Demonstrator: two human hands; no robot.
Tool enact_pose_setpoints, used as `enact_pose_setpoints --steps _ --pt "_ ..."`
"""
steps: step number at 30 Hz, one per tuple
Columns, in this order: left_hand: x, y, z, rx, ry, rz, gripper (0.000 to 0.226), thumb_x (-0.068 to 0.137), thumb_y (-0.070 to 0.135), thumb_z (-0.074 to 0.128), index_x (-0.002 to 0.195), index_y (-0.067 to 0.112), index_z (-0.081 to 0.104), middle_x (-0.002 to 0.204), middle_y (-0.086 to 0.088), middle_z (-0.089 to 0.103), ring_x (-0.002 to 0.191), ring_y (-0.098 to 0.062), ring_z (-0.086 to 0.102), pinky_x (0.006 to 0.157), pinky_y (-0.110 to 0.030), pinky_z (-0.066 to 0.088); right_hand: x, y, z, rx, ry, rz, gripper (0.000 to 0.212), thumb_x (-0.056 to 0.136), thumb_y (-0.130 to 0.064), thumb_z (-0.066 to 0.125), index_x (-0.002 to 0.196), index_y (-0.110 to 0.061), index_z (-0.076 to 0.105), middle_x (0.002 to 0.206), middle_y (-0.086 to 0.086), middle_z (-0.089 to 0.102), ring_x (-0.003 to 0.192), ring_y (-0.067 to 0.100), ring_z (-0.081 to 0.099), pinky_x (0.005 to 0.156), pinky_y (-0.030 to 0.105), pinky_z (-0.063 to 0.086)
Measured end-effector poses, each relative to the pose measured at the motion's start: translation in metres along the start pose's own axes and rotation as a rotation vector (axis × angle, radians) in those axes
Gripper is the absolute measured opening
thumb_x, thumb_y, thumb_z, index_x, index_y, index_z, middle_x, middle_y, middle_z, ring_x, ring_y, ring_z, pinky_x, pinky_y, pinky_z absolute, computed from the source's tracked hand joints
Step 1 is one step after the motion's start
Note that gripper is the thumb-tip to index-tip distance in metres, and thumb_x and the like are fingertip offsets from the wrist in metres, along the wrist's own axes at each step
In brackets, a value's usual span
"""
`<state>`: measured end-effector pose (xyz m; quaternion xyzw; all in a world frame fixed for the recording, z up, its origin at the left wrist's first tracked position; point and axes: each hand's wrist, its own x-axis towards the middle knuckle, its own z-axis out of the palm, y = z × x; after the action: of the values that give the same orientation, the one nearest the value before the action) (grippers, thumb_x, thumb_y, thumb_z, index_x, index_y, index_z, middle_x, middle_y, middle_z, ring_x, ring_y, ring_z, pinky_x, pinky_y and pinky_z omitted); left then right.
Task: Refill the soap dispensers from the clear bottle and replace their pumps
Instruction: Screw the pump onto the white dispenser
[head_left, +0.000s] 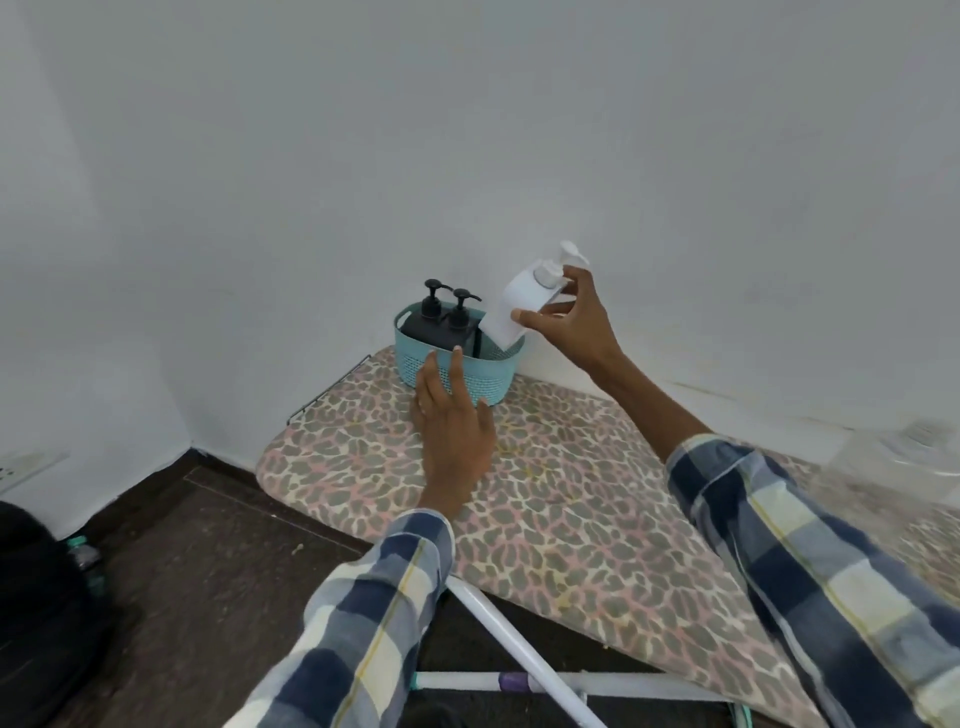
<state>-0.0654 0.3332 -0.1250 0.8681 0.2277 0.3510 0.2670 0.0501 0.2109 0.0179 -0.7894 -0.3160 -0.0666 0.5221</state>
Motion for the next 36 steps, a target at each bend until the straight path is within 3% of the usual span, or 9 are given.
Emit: enact_pose_setpoints --steps 6,8,12,16,19,23,28,31,36 --pt "0.0 -0.004 0.004 0.048 0.013 0.006 0.087 0.102 0.025 0.065 0.173 0.025 0.014 0.178 -0.015 0.013 0.163 -0.042 0.017 0.126 -0.068 0.026 0.02 0.025 0.033 -0.138 -0.105 -0.017 0.09 0.078 -0.038 0.096 0.148 -0.017 0.043 0.142 0.005 0.057 0.107 0.021 0.067 0.07 -0.001 0.045" --pt "0.0 -0.006 0.005 0.049 0.021 0.004 0.087 0.102 0.024 0.065 0.173 0.025 0.014 0.179 -0.015 0.013 0.163 -0.042 0.018 0.125 -0.068 0.028 0.021 0.031 0.041 -0.184 -0.146 -0.024 0.091 0.077 -0.041 0.096 0.147 -0.018 0.042 0.139 0.003 0.057 0.112 0.024 0.066 0.08 0.007 0.049" --pt "0.0 -0.007 0.007 0.053 0.013 -0.006 0.083 0.102 0.027 0.064 0.172 0.023 0.018 0.178 -0.014 0.014 0.161 -0.042 0.02 0.122 -0.069 0.033 0.019 0.046 0.058 -0.256 -0.201 -0.002 0.087 0.077 -0.05 0.094 0.142 -0.026 0.042 0.132 -0.004 0.056 0.118 0.019 0.061 0.108 0.05 0.046" --pt "0.001 -0.007 0.008 0.046 0.003 -0.01 0.082 0.103 0.03 0.063 0.171 0.023 0.019 0.178 -0.014 0.013 0.161 -0.042 0.019 0.122 -0.069 0.033 0.016 0.052 0.069 -0.365 -0.211 0.063 0.082 0.079 -0.069 0.073 0.144 -0.031 0.04 0.125 -0.006 0.048 0.131 0.018 0.039 0.107 0.045 0.029" --pt "0.003 -0.007 0.007 0.036 0.012 -0.003 0.082 0.103 0.032 0.062 0.172 0.024 0.018 0.178 -0.013 0.013 0.16 -0.041 0.019 0.121 -0.068 0.034 0.012 0.051 0.076 -0.434 -0.259 0.06 0.077 0.083 -0.064 0.049 0.15 -0.027 0.041 0.135 -0.003 0.05 0.144 0.023 0.029 0.11 0.048 0.019" --pt "0.002 -0.007 0.006 0.049 -0.002 -0.008 0.083 0.103 0.032 0.062 0.172 0.023 0.018 0.178 -0.014 0.014 0.16 -0.041 0.021 0.12 -0.067 0.034 0.006 0.048 0.079 -0.437 -0.276 0.057 0.065 0.101 -0.056 0.051 0.157 -0.026 0.036 0.158 0.001 0.046 0.15 0.025 0.024 0.113 0.05 0.018" --pt "0.0 -0.007 0.003 0.05 -0.023 -0.009 0.085 0.101 0.031 0.064 0.172 0.022 0.018 0.178 -0.015 0.013 0.159 -0.042 0.022 0.119 -0.069 0.035 -0.011 0.042 0.065 -0.482 -0.293 0.09 0.072 0.11 -0.056 0.044 0.169 -0.021 0.022 0.179 -0.001 0.015 0.163 0.025 0.008 0.126 0.057 0.012" --pt "0.001 -0.005 0.0 0.044 -0.028 -0.007 0.086 0.1 0.031 0.065 0.172 0.022 0.018 0.177 -0.016 0.014 0.158 -0.042 0.022 0.118 -0.069 0.034 -0.032 0.048 0.045 -0.502 -0.263 0.074 0.069 0.111 -0.049 0.046 0.168 -0.018 0.023 0.177 0.001 0.02 0.162 0.025 0.012 0.126 0.056 0.014" --pt "-0.005 -0.001 -0.006 0.041 -0.017 -0.015 0.083 0.099 0.03 0.067 0.168 0.018 0.023 0.171 -0.018 0.024 0.154 -0.042 0.027 0.117 -0.067 0.033 -0.069 0.065 -0.018 -0.572 -0.158 0.136 0.047 0.109 -0.036 0.054 0.152 -0.018 0.05 0.16 0.005 0.044 0.148 0.031 0.032 0.119 0.054 0.031"
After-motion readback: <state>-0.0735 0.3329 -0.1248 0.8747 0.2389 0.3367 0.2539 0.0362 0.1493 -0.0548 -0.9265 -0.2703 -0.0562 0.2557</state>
